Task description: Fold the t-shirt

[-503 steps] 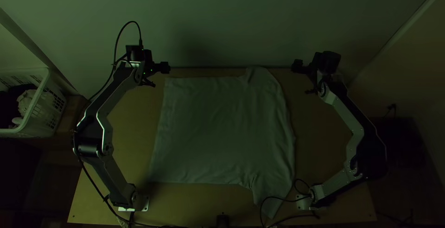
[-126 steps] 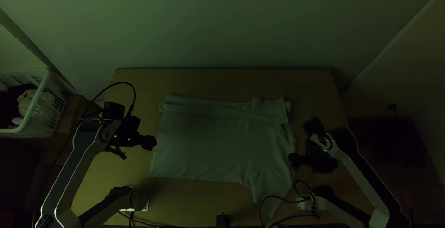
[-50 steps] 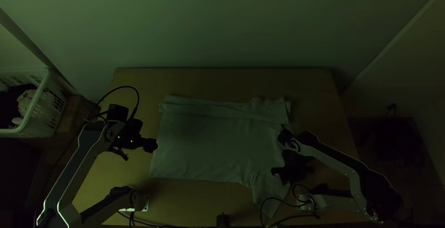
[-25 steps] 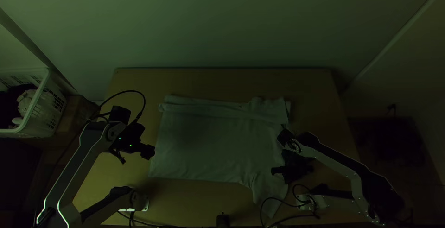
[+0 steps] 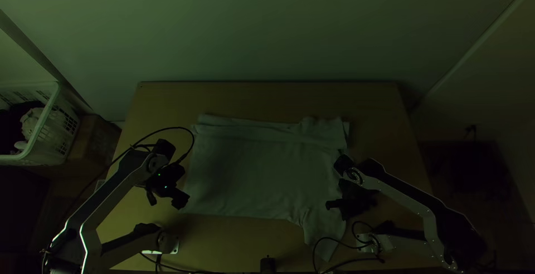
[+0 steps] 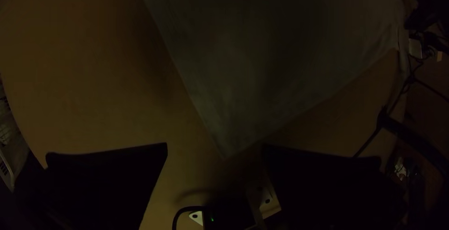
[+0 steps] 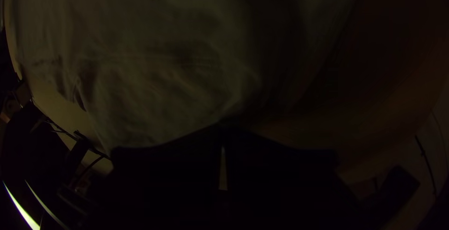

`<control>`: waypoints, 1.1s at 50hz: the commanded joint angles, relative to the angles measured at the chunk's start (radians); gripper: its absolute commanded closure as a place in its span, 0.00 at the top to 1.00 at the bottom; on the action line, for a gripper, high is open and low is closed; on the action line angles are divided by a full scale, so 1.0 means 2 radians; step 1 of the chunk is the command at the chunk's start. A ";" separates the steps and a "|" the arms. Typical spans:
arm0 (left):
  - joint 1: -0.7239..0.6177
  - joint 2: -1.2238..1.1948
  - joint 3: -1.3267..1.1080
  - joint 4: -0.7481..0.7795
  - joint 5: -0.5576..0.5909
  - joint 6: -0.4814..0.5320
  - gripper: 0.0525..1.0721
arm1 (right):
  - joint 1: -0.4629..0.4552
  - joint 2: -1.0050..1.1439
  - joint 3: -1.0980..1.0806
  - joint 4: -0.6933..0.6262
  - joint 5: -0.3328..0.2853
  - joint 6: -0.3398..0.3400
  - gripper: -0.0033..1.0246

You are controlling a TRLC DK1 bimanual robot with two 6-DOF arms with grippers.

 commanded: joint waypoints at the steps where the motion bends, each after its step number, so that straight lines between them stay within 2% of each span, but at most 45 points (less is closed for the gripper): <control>1: -0.006 0.020 -0.020 -0.003 -0.014 0.010 0.95 | 0.001 -0.007 -0.011 0.003 0.004 -0.001 0.03; 15: -0.052 0.033 -0.054 0.044 -0.031 -0.009 0.94 | 0.001 -0.006 -0.011 0.013 0.004 -0.001 0.03; 18: -0.073 0.033 -0.060 0.046 -0.031 -0.020 0.86 | 0.001 -0.005 -0.011 0.013 0.004 -0.001 0.03; 27: -0.095 0.035 -0.067 0.056 -0.040 -0.028 0.85 | 0.000 -0.004 -0.011 0.014 0.004 -0.001 0.03; 29: -0.096 0.034 -0.066 0.058 -0.042 -0.028 0.78 | -0.001 -0.004 -0.012 0.015 0.004 -0.001 0.03; 34: -0.104 0.027 -0.067 0.065 -0.044 -0.028 0.49 | -0.002 -0.004 -0.013 0.016 0.004 -0.001 0.03; 36: -0.107 0.026 -0.068 0.065 -0.044 -0.028 0.35 | -0.002 -0.004 -0.012 0.016 0.004 -0.001 0.03; 39: -0.113 0.026 -0.070 0.072 -0.044 -0.028 0.07 | -0.002 -0.004 -0.011 0.016 0.004 -0.001 0.03; 40: -0.113 0.026 -0.070 0.072 -0.044 -0.026 0.02 | -0.003 -0.003 -0.011 0.016 0.004 -0.001 0.03; 49: -0.112 0.023 -0.065 0.079 -0.044 -0.024 0.03 | -0.015 -0.006 -0.004 0.015 0.004 -0.004 0.03; 55: -0.088 0.019 -0.047 0.079 -0.045 -0.012 0.03 | -0.033 -0.016 0.010 -0.002 0.005 -0.014 0.03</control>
